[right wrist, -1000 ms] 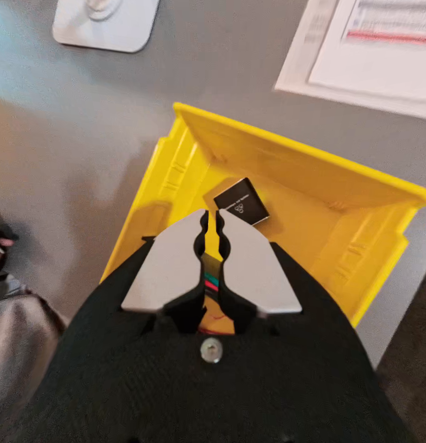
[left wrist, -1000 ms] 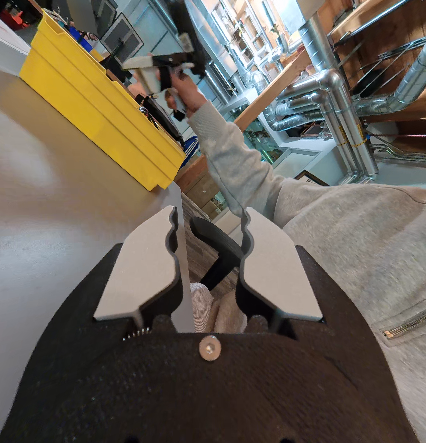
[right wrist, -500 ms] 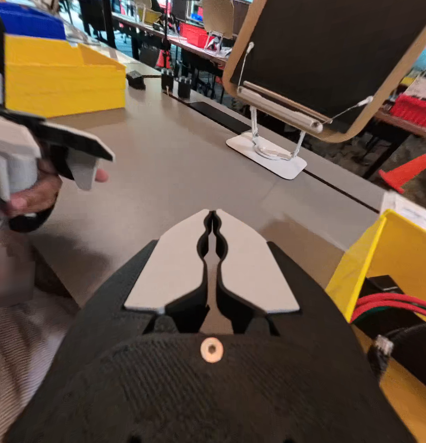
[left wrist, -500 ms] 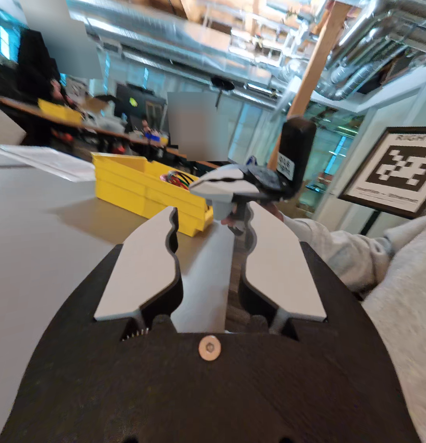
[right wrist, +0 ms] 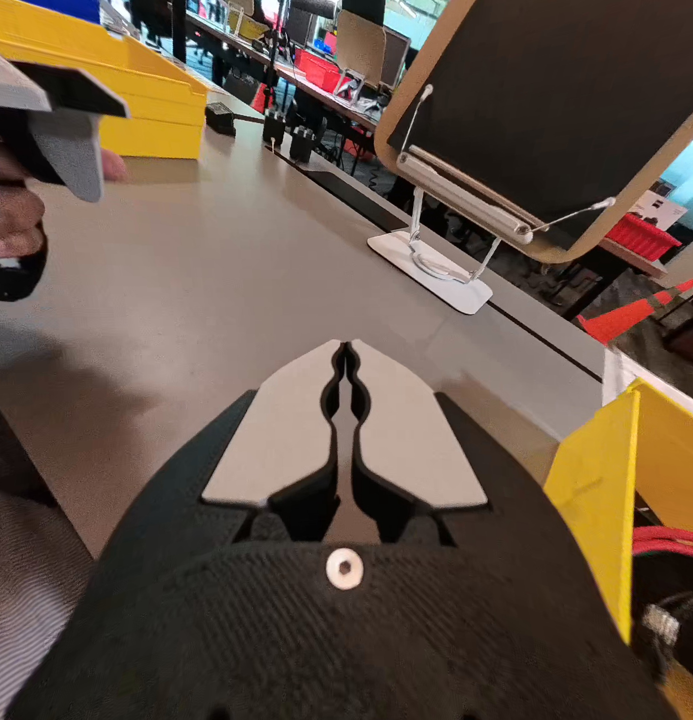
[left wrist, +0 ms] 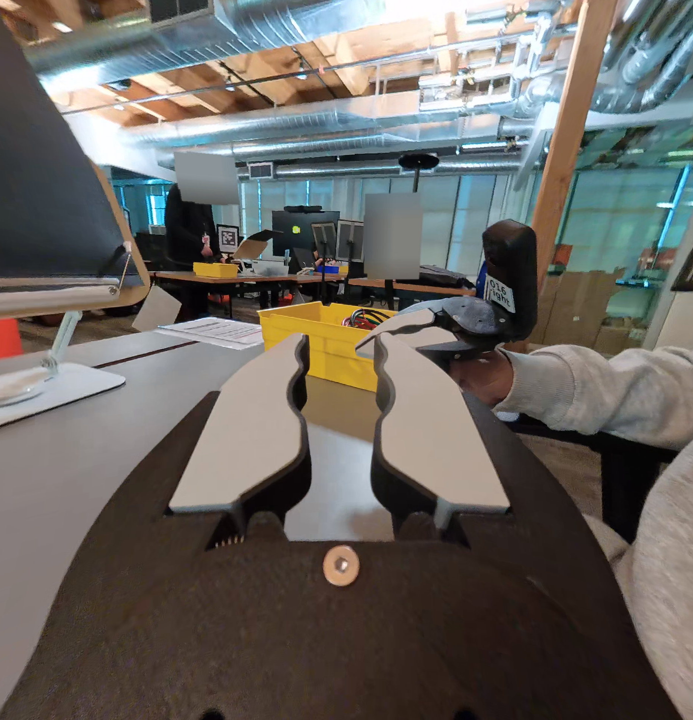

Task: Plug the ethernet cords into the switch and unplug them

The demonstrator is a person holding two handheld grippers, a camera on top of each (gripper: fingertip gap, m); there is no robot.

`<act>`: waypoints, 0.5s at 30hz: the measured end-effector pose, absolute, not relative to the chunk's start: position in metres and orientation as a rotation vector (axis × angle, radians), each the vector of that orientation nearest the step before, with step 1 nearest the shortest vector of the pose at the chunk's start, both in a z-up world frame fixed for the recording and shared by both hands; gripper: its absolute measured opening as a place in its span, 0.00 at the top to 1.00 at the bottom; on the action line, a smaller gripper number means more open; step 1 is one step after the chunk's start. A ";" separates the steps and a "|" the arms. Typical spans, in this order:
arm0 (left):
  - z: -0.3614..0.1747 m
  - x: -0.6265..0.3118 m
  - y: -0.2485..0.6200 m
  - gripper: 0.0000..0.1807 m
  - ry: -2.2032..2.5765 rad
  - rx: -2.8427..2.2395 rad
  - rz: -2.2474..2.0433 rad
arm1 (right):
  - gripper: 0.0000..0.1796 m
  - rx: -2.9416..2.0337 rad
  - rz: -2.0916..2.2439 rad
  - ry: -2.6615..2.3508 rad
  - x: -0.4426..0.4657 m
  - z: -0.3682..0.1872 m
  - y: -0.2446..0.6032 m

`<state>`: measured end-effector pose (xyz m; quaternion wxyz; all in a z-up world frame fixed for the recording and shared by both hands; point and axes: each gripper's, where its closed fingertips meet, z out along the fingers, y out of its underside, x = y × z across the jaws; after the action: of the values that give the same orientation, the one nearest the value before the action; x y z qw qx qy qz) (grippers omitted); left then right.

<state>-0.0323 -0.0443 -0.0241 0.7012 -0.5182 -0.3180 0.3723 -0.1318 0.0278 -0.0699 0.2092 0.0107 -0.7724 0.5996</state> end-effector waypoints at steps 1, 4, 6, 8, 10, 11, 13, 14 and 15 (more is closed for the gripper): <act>-0.025 -0.033 -0.043 0.82 -0.697 -1.182 0.831 | 1.00 0.029 1.671 -2.139 -0.133 -0.071 0.028; -0.038 -0.045 -0.036 0.83 -0.696 -1.259 0.781 | 1.00 -0.002 1.604 -2.065 -0.141 -0.068 0.038; -0.046 -0.056 -0.028 0.83 -0.716 -1.298 0.680 | 1.00 -0.023 1.532 -2.015 -0.143 -0.065 0.051; -0.051 -0.067 -0.017 0.81 -0.727 -1.317 0.573 | 1.00 -0.053 1.511 -1.955 -0.142 -0.057 0.067; -0.051 -0.075 -0.006 0.81 -0.716 -1.304 0.472 | 1.00 -0.094 1.535 -1.899 -0.142 -0.047 0.088; -0.051 -0.080 -0.001 0.80 -0.712 -1.295 0.433 | 1.00 -0.117 1.553 -1.887 -0.143 -0.044 0.099; -0.052 -0.088 0.007 0.80 -0.711 -1.287 0.381 | 0.96 -0.205 1.617 -1.877 -0.151 -0.039 0.123; -0.053 -0.091 0.010 0.80 -0.710 -1.285 0.360 | 0.96 -0.280 1.660 -1.869 -0.159 -0.036 0.137; -0.054 -0.092 0.013 0.80 -0.707 -1.285 0.341 | 0.96 -0.355 1.700 -1.859 -0.167 -0.034 0.151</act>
<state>-0.0925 0.0134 -0.0536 0.7298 -0.5834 -0.3209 0.1549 -0.1671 0.1510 -0.0336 0.2944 -0.1332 -0.6982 0.6388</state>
